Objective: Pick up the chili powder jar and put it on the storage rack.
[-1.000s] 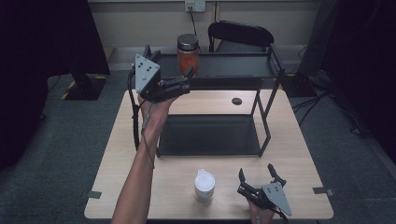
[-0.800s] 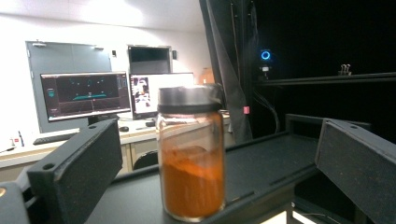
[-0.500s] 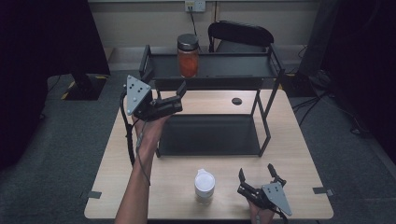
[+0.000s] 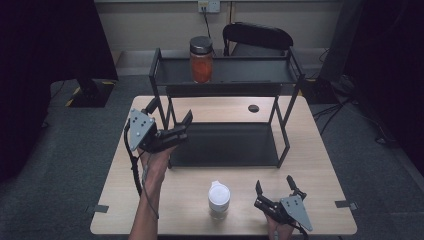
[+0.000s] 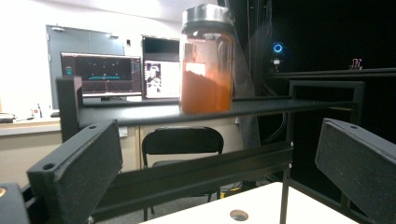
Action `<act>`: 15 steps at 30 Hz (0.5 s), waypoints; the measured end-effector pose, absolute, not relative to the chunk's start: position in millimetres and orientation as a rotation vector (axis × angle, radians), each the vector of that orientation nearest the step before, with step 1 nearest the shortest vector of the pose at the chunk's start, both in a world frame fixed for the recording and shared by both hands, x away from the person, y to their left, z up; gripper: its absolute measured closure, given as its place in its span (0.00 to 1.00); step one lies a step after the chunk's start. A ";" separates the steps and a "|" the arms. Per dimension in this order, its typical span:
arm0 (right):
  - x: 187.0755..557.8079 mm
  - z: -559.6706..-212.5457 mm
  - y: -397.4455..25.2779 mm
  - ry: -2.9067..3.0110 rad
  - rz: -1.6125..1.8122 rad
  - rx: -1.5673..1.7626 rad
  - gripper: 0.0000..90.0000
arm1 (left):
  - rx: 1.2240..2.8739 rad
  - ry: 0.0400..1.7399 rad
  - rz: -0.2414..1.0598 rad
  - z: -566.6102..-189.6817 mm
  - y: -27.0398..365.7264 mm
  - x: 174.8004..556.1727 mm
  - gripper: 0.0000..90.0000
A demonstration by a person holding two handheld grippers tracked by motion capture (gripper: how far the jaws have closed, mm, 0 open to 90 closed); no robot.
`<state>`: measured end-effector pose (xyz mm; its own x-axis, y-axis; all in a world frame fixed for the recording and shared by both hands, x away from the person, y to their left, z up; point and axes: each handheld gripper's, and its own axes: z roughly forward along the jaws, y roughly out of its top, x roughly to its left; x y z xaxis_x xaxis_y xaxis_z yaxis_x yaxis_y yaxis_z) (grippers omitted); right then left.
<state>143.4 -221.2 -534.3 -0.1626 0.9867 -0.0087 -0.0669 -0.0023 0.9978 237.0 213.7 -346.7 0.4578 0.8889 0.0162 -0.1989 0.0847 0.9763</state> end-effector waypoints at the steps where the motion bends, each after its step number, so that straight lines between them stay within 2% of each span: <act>1: 143.4 -534.3 -221.2 1.279 1.357 1.075 0.00 | 1.219 0.729 0.926 -348.8 214.4 235.2 0.00; 15: 143.4 -534.3 -221.0 1.278 1.356 1.076 0.00 | 1.203 0.756 0.932 -384.7 225.2 205.5 0.00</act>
<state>143.4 -221.0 -534.3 -0.1617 0.9868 -0.0087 -0.0669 -0.0021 0.9978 205.5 225.2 -384.7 0.4373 0.8993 -0.0037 -0.1884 0.0957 0.9774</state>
